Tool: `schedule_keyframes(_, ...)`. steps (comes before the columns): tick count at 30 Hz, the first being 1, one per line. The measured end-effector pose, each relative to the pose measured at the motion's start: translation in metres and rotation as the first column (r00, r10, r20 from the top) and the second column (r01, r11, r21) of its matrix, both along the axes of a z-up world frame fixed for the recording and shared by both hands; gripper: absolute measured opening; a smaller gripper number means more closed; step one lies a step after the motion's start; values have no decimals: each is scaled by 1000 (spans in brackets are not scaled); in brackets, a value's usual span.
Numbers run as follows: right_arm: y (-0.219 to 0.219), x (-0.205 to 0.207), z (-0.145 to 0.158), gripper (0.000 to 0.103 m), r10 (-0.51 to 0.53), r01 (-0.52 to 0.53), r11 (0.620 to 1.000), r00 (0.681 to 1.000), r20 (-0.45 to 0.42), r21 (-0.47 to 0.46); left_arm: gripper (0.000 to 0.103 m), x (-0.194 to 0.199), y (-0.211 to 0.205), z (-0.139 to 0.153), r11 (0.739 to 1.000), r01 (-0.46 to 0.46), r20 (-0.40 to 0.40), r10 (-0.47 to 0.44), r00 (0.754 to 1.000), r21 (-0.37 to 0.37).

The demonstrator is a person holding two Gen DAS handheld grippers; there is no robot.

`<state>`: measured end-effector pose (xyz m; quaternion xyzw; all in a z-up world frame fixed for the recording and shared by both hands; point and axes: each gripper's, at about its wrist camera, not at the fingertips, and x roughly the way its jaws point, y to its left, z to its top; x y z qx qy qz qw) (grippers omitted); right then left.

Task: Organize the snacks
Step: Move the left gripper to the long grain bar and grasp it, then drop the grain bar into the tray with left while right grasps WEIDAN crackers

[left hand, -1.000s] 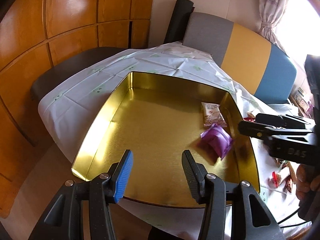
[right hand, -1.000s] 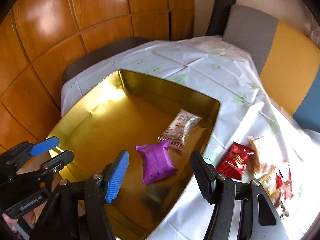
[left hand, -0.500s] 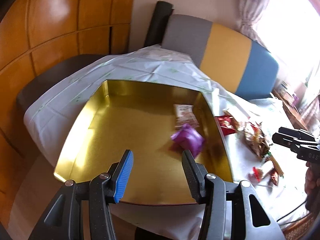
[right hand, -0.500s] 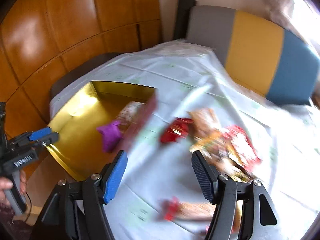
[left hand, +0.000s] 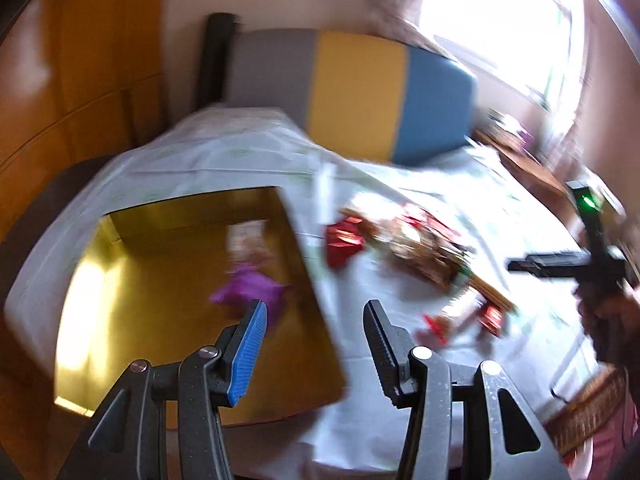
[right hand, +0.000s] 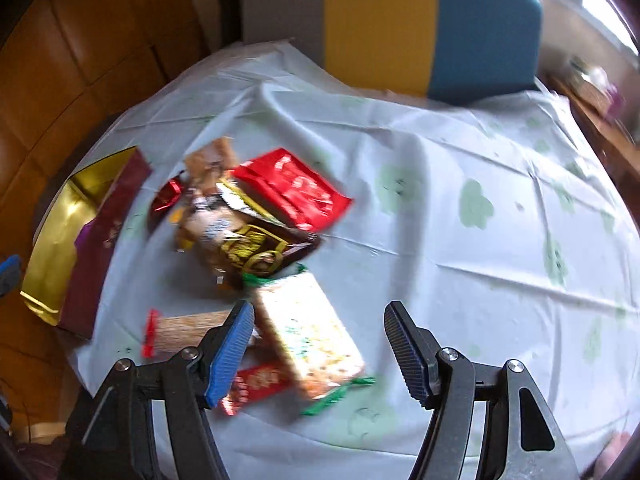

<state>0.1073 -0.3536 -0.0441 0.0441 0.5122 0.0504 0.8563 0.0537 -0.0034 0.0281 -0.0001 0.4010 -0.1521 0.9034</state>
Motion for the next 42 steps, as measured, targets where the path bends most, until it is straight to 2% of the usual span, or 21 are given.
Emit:
schedule_keyframes(2, -14, 1, -7, 69, -40, 40, 998, 999, -4, 41, 51, 2, -23, -2, 995, 101, -19, -101, 995, 12)
schedule_keyframes(4, -23, 4, -12, 69, -77, 79, 995, 997, -28, 56, 51, 3, -48, -6, 978, 206, -37, -204, 978, 28)
schedule_keyframes(8, -28, 5, -9, 69, -83, 84, 993, 996, -16, 84, 51, 5, -101, -22, 918, 381, -69, -375, 924, 114)
schedule_keyframes(10, -25, 5, -8, 69, -79, 80, 993, 997, -13, 90, 51, 10, -124, -33, 889, 441, -105, -430, 897, 126)
schedule_keyframes(17, -26, 6, -1, 69, -84, 84, 988, 996, -5, 131, 51, 26, -174, -62, 818, 552, -193, -522, 831, 164)
schedule_keyframes(23, -31, 6, 3, 70, -102, 101, 982, 995, 1, 159, 51, 42, -205, -82, 769, 604, -241, -558, 794, 212)
schedule_keyframes(28, -36, 8, 3, 70, -120, 118, 978, 993, 0, 171, 48, 48, -219, -92, 744, 626, -247, -578, 778, 233)
schedule_keyframes(30, -34, 8, 2, 70, -115, 114, 980, 993, -4, 165, 44, 50, -222, -98, 747, 624, -257, -572, 779, 230)
schedule_keyframes(32, -32, 9, 1, 70, -106, 106, 982, 994, -10, 159, 39, 50, -219, -99, 766, 609, -236, -565, 790, 205)
schedule_keyframes(38, -15, 11, -10, 70, -7, 17, 984, 998, -57, 175, 36, 46, -190, -97, 849, 512, -240, -474, 847, 131)
schedule_keyframes(42, 7, 11, -21, 70, 94, -78, 985, 990, -103, 151, 34, 38, -168, -97, 884, 453, -245, -417, 875, 113)
